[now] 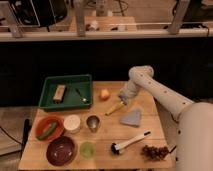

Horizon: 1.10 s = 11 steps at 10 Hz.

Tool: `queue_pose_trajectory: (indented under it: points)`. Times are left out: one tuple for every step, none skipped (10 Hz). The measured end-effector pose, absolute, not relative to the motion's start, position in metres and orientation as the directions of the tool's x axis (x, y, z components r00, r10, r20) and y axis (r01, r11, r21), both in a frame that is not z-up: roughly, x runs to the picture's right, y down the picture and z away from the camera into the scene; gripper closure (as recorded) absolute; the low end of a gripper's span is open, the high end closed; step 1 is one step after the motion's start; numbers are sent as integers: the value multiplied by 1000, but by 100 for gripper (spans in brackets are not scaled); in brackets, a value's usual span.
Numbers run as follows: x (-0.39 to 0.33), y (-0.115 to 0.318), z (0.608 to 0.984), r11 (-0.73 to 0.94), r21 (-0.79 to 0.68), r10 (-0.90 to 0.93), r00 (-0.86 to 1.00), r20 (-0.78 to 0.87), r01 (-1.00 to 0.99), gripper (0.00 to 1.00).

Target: Place banana in plastic cup

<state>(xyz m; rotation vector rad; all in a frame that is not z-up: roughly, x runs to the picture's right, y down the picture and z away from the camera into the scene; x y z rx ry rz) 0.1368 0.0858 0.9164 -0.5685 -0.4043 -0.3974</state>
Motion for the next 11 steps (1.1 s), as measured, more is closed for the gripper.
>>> queue_pose_trajectory:
  points:
    - [136, 87, 914, 770, -430, -253, 845, 472, 471, 25]
    - [131, 86, 911, 770, -421, -262, 839, 476, 479, 21]
    - [127, 87, 909, 768, -416, -268, 835, 481, 486, 20]
    - [121, 87, 907, 765, -409, -277, 826, 490, 498, 20]
    - [117, 89, 906, 759, -404, -285, 818, 499, 511, 20]
    - [113, 91, 904, 753, -400, -293, 810, 508, 522, 20]
    - [108, 94, 903, 746, -397, -300, 801, 518, 535, 20]
    - [105, 95, 903, 742, -395, -303, 796, 524, 542, 20]
    - [101, 98, 903, 734, -397, -306, 790, 531, 551, 20]
    - [96, 103, 904, 722, -401, -310, 781, 542, 564, 20]
    - [92, 106, 905, 713, -403, -313, 775, 549, 573, 20]
